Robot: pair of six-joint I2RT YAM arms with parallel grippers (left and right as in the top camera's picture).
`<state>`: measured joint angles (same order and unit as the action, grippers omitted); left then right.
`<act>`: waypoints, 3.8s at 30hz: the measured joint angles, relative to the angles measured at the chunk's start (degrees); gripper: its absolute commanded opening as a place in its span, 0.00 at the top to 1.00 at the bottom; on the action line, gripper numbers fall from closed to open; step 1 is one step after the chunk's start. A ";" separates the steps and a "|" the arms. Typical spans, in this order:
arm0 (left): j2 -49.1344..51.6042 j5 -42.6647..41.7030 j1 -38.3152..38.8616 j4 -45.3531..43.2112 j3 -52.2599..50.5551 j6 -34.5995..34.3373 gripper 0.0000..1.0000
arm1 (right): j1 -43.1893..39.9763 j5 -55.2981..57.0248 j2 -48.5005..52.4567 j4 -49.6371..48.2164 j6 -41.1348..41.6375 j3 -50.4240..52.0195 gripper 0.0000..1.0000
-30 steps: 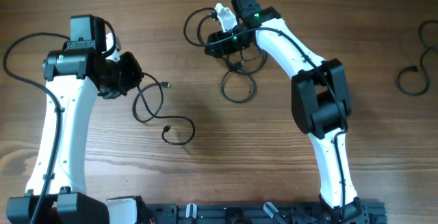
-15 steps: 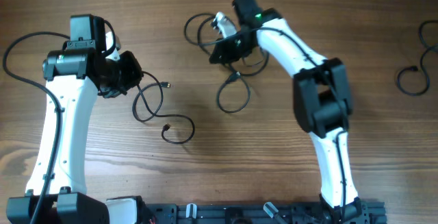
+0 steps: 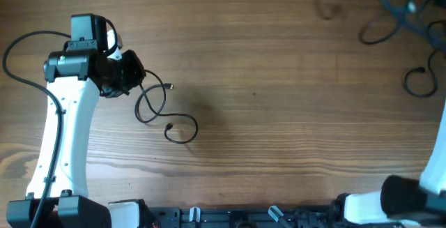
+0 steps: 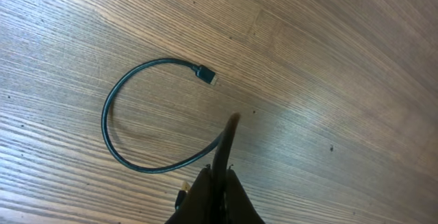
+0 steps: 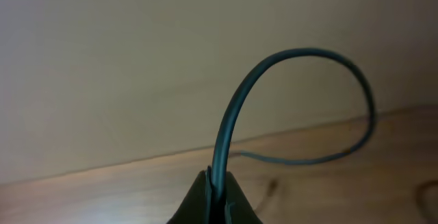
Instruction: Untangle cables
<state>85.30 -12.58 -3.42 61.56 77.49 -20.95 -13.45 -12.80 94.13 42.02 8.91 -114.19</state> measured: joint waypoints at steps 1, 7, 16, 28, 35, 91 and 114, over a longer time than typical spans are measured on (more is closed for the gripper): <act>0.00 0.00 0.00 -0.04 0.00 0.00 0.96 | -1.05 1.38 1.84 -1.31 -0.15 0.00 0.96; 0.00 0.00 0.00 -0.09 -0.04 0.00 0.96 | -6.47 10.21 14.51 -6.12 4.63 0.57 0.96; 0.00 0.00 0.00 0.04 -0.04 -0.04 0.96 | -9.20 13.66 20.33 -9.05 8.46 0.59 0.01; 0.00 0.00 0.00 0.52 -0.07 -0.42 0.96 | -9.20 11.52 16.04 1.64 8.52 0.61 0.00; 0.00 -0.02 0.00 0.50 -0.11 -0.42 0.96 | -9.20 -0.76 -2.40 14.27 4.13 0.61 0.00; 6.40 23.61 -4.68 -0.44 -0.44 -21.84 0.00 | 49.27 -12.61 15.65 27.98 25.03 10.97 0.37; 6.40 23.23 -4.70 -0.46 -0.44 -21.84 0.00 | 59.08 -0.22 17.90 0.02 49.51 24.85 0.96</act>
<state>91.70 10.66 -8.12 61.10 77.06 -42.78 45.63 -13.02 112.03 42.04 58.41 -89.34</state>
